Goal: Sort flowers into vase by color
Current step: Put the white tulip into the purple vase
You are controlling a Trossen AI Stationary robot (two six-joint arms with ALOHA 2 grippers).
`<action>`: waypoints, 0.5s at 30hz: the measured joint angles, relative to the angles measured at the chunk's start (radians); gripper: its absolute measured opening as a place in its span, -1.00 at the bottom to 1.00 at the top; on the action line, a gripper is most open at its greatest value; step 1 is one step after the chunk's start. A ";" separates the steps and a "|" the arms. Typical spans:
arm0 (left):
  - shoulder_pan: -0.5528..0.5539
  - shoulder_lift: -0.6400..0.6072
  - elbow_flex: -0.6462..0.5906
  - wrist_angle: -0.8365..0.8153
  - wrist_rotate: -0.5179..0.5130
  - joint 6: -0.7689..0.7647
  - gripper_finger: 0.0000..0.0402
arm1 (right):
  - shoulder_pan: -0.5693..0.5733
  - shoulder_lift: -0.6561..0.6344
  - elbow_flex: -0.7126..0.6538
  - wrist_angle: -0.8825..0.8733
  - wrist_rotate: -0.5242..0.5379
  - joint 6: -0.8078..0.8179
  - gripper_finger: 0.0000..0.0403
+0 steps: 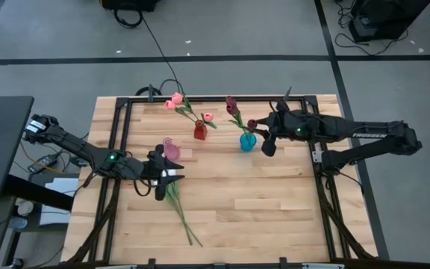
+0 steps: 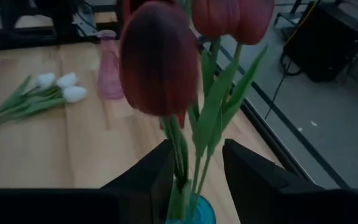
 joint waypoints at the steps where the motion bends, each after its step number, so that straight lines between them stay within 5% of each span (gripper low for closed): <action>1: 0.000 0.000 0.000 0.000 0.000 0.001 -0.20 | 0.003 0.000 0.017 -0.025 -0.004 0.003 -0.25; 10: 0.000 0.000 0.000 -0.006 0.084 -0.046 -0.20 | 0.031 0.000 0.166 -0.221 -0.033 0.085 -0.25; 15: -0.016 0.018 0.001 -0.162 0.175 -0.198 -0.20 | 0.168 0.001 0.184 -0.222 0.010 0.164 -0.26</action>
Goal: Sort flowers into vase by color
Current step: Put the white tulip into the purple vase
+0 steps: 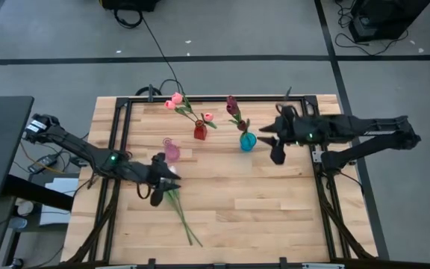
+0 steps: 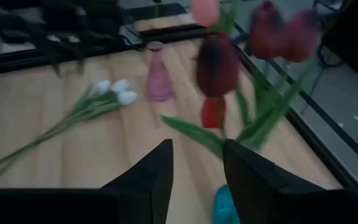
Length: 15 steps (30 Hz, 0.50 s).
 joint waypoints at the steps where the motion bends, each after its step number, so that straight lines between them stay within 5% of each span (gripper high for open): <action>1: -0.013 0.015 0.000 -0.039 0.006 -0.029 -0.20 | 0.036 0.000 0.000 0.002 0.026 0.014 -0.26; 9: -0.157 0.249 0.038 -0.116 0.051 -0.111 -0.20 | 0.313 0.037 0.000 0.135 0.225 0.020 -0.26; 15: -0.216 0.407 0.126 -0.258 0.015 -0.084 -0.20 | 0.387 0.100 0.000 0.278 0.254 -0.058 -0.26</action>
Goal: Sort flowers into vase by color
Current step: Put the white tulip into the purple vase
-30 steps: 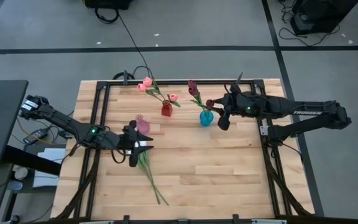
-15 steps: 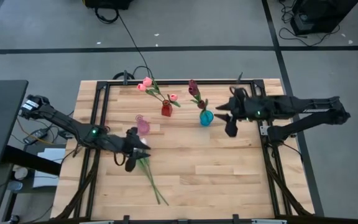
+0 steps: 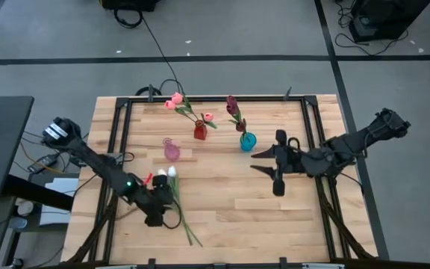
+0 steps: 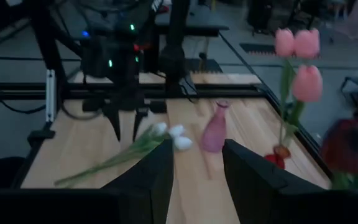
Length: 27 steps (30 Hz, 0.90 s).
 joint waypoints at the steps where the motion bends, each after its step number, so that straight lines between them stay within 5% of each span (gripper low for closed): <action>1: -0.006 0.024 0.010 -0.004 -0.005 0.022 -0.20 | 0.005 0.008 0.000 0.016 0.000 -0.009 -0.26; 14: -0.016 0.209 0.080 -0.091 -0.097 0.309 -0.25 | 0.012 0.074 0.000 0.052 -0.005 -0.034 -0.26; 24: -0.015 0.232 0.112 -0.113 -0.151 0.565 -0.90 | -0.005 0.092 -0.001 0.055 -0.029 -0.034 -0.26; 27: -0.015 0.232 0.144 -0.130 -0.181 0.676 -0.93 | -0.019 0.092 -0.001 0.055 -0.028 -0.034 -0.26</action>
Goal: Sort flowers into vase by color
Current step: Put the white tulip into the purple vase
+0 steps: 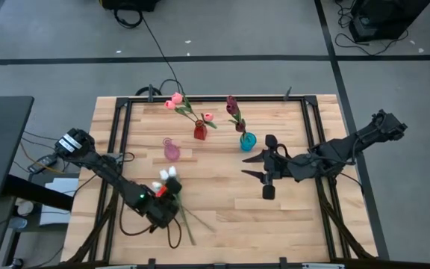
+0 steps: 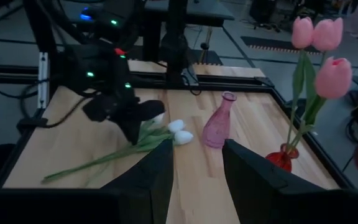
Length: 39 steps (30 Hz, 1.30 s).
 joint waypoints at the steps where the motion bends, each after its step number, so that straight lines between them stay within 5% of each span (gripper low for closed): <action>1: 0.000 0.000 0.009 -0.001 -0.012 0.036 -0.91 | -0.004 0.000 0.000 0.000 0.000 0.000 -0.26; 11: -0.001 -0.001 0.083 0.024 -0.081 0.386 -0.92 | -0.021 0.000 0.000 0.000 -0.044 0.001 -0.26; 24: 0.079 -0.001 0.085 0.048 -0.406 0.733 -0.91 | -0.021 0.000 0.000 0.009 -0.044 0.004 -0.26; 33: 0.125 -0.047 0.087 0.075 -0.279 0.853 -0.91 | -0.034 0.000 0.000 0.002 -0.085 0.008 -0.26; 39: 0.125 -0.052 0.154 -0.104 -0.220 0.832 -0.92 | -0.057 0.000 0.000 0.000 -0.087 0.012 -0.26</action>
